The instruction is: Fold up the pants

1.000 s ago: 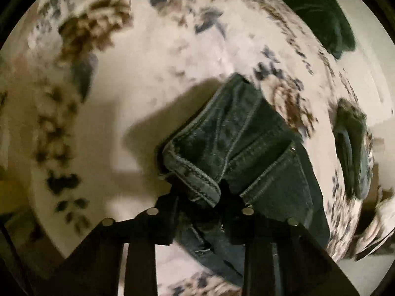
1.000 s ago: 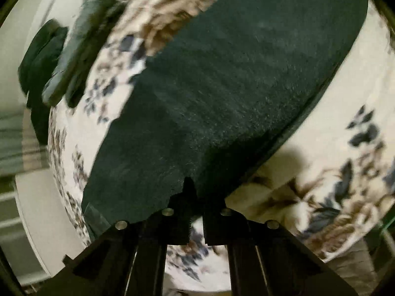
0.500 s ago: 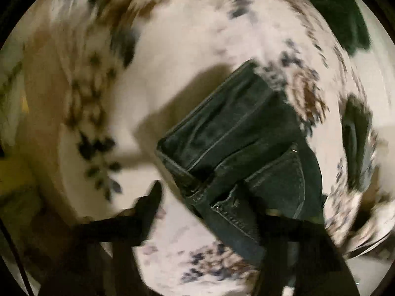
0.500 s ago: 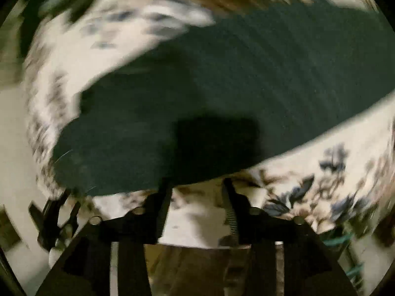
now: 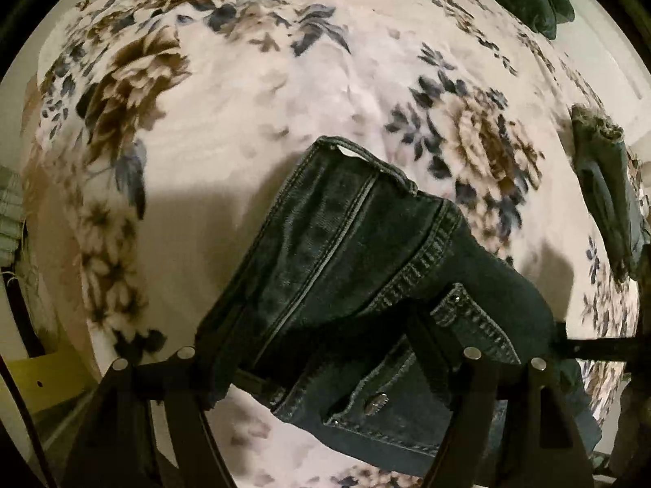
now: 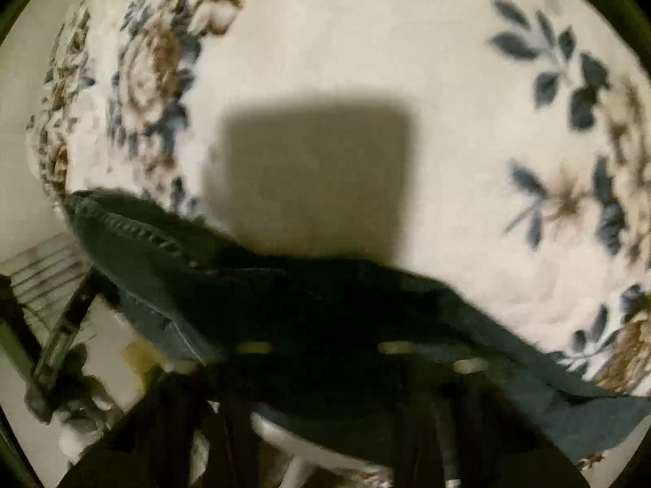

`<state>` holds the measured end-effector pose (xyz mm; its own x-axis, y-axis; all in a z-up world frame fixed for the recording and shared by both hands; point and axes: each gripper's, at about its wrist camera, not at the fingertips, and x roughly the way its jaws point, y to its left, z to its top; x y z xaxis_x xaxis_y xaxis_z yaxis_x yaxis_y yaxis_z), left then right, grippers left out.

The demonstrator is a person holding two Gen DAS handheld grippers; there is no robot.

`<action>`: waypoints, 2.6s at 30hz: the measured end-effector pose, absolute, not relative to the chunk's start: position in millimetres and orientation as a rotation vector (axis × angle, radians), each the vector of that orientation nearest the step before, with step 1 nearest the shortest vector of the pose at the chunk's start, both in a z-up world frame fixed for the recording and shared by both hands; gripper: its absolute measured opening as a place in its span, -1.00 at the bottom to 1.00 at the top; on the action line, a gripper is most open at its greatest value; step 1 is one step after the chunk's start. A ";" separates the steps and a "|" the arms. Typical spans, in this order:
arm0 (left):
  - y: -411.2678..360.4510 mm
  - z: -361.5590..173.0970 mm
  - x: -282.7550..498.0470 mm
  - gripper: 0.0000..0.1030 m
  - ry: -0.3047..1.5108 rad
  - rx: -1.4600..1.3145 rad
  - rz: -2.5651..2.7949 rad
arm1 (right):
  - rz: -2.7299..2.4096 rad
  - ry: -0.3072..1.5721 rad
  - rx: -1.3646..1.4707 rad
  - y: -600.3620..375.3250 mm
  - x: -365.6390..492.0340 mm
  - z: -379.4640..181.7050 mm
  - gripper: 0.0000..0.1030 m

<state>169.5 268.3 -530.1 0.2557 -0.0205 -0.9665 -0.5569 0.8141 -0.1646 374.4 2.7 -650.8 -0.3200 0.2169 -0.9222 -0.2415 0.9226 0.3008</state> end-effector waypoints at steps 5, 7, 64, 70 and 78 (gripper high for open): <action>274.6 -535.2 167.2 0.44 1.271 -0.572 0.374 | 0.406 1.632 0.300 -47.5 403.9 -590.8 -1.00; 274.7 -536.7 167.5 0.44 1.272 -0.581 0.372 | 0.336 1.616 0.379 -70.5 416.9 -587.4 -0.99; -191.5 -566.5 225.2 0.97 1.450 0.044 -0.151 | -0.230 0.739 1.405 -658.0 60.3 -672.5 0.41; -193.7 -571.7 223.4 0.97 1.457 0.046 -0.142 | -0.188 0.811 1.358 -634.2 53.0 -665.6 0.30; -197.9 -574.1 227.5 0.97 1.460 0.045 -0.140 | -0.266 0.757 1.367 -639.5 69.3 -676.9 0.22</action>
